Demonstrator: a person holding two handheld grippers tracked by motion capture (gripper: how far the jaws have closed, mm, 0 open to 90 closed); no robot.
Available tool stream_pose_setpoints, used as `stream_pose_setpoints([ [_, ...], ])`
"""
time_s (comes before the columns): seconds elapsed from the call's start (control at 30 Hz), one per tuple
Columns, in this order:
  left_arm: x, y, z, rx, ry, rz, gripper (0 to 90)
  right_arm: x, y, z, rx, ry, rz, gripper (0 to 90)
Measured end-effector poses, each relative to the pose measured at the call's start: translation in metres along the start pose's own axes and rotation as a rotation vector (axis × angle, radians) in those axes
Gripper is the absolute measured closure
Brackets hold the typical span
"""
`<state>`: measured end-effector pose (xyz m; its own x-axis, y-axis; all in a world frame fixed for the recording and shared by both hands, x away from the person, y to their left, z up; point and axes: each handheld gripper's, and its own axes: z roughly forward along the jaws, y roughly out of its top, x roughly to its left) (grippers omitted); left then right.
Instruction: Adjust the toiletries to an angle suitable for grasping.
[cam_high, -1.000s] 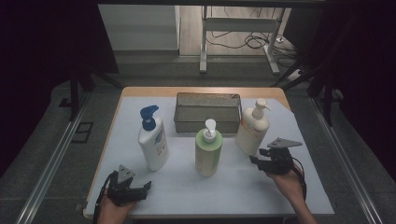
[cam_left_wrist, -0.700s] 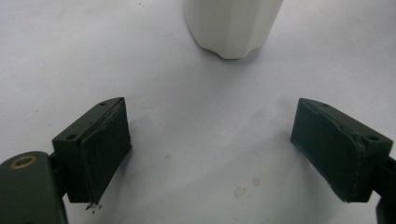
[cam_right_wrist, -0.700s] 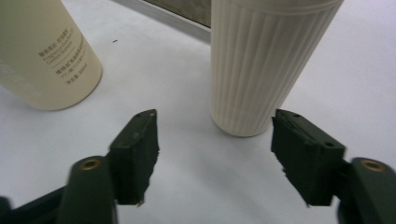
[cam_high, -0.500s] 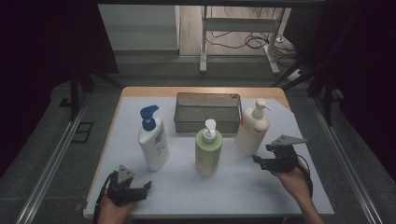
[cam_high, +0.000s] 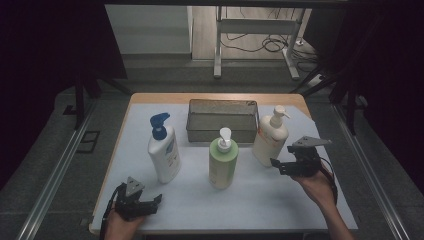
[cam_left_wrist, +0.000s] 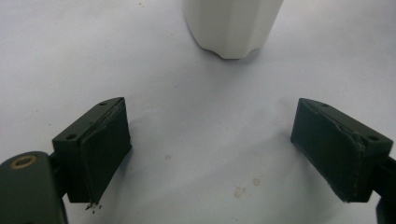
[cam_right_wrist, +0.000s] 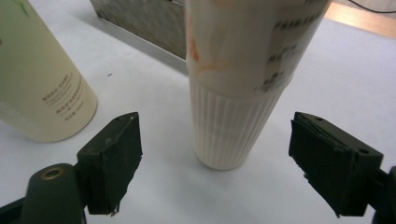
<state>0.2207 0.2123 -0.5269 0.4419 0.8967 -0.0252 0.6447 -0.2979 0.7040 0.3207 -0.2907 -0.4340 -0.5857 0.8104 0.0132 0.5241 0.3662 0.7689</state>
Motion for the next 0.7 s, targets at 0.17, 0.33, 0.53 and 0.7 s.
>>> stream_pose_setpoints([
  [0.17,0.000,0.000,0.000,0.000,0.000,0.000,11.4,-0.002,0.007,0.000,-0.005,-0.002,0.007,14.9],
  [0.33,0.000,0.000,0.000,0.000,0.000,0.000,11.4,-0.004,0.015,0.001,-0.018,0.008,0.025,13.8],
  [0.53,0.000,0.000,0.000,0.000,0.000,0.000,11.4,-0.002,0.027,0.005,-0.037,0.018,0.032,13.3],
  [0.7,0.000,0.000,0.000,0.000,-0.001,0.000,11.4,-0.001,0.035,0.009,-0.040,0.013,0.024,12.6],
])
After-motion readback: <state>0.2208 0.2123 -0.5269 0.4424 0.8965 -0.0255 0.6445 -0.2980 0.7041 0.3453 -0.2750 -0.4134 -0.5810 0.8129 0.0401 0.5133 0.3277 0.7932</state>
